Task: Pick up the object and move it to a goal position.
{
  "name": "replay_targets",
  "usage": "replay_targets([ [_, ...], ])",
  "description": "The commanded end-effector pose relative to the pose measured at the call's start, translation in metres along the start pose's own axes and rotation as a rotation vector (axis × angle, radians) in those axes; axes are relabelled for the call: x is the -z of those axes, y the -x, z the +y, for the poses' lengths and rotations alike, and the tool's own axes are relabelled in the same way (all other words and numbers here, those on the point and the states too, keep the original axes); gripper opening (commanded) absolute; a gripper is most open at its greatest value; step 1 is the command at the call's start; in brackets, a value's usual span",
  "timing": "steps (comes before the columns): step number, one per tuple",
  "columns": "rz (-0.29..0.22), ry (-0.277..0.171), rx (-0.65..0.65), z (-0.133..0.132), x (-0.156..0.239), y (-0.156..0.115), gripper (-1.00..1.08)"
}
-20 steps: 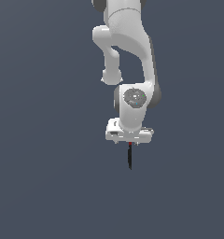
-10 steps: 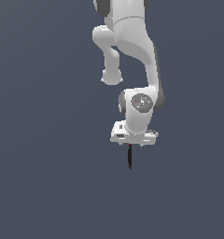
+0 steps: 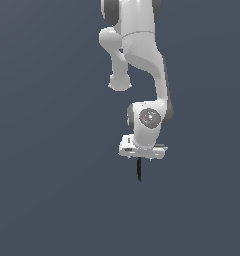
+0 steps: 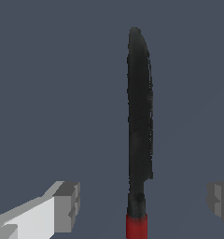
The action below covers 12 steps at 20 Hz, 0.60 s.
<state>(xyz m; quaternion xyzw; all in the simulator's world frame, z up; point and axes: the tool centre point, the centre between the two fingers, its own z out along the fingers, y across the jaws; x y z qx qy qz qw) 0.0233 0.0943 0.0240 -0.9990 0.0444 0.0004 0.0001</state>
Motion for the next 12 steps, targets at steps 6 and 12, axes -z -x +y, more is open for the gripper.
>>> replay_targets([
  [6,0.001,0.000,-0.001,-0.0006,-0.0162,-0.0011,1.00],
  [12,0.001,0.000,-0.001,-0.0006,-0.0162,-0.0011,-1.00],
])
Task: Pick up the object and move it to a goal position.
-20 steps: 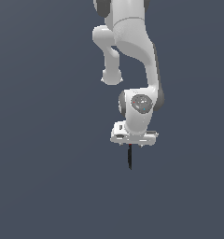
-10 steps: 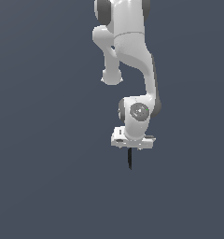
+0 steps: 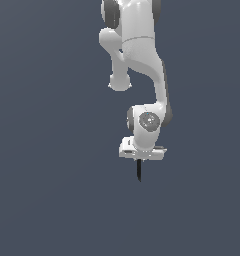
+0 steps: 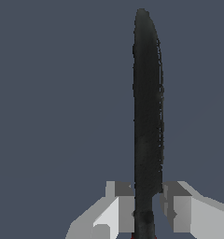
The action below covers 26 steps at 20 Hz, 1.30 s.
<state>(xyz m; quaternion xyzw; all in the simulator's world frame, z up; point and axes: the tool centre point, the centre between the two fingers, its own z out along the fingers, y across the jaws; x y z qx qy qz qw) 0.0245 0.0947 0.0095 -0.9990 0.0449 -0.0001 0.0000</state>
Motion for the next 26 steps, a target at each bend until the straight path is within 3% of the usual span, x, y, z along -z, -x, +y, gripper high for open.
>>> replay_targets([
  [1,0.000,0.000,0.000,0.000,-0.002,0.000,-1.00],
  [14,0.000,0.000,0.000,0.011,0.012,0.007,-1.00],
  [26,0.000,0.000,0.000,0.064,0.070,0.042,-1.00],
])
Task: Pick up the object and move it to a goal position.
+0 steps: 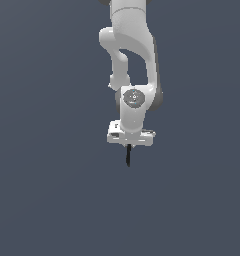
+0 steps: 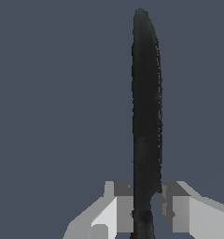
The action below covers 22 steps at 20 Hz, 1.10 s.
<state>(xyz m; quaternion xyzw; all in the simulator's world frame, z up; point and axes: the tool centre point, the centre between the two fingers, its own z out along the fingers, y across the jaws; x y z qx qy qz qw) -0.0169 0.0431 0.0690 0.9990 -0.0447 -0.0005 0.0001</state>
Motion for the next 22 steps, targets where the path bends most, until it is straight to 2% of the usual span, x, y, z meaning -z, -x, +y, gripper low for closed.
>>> replay_targets([
  [1,0.001,0.000,-0.001,0.015,0.017,0.010,-1.00],
  [13,0.001,-0.002,-0.001,0.091,0.100,0.057,-1.00],
  [22,0.001,-0.002,-0.001,0.127,0.140,0.078,-1.00],
])
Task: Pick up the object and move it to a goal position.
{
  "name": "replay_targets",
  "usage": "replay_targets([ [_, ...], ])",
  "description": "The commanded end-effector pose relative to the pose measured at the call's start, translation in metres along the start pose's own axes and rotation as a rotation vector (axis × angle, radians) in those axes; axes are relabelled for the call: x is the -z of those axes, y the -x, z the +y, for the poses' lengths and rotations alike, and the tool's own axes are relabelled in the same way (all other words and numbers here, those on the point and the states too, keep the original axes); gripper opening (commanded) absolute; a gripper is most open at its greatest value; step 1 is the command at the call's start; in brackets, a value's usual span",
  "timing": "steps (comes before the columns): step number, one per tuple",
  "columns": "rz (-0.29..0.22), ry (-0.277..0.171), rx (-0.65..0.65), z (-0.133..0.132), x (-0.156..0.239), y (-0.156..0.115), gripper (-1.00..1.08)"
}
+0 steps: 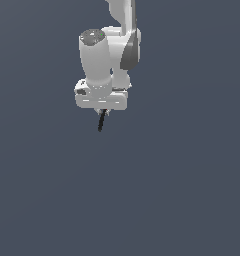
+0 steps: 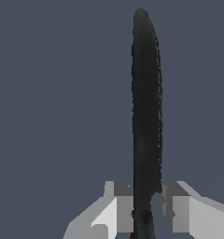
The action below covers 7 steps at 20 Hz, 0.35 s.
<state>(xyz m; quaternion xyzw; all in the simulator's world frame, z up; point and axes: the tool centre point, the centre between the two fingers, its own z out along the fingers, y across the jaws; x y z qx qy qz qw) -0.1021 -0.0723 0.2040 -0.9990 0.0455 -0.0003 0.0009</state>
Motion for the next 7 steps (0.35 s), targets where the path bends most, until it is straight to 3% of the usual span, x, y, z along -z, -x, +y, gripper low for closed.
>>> replay_targets([
  [1,-0.001,0.000,0.001,0.0072,0.0082,0.0042,-1.00],
  [7,-0.001,0.001,0.001,0.0143,0.0162,0.0068,-1.00],
])
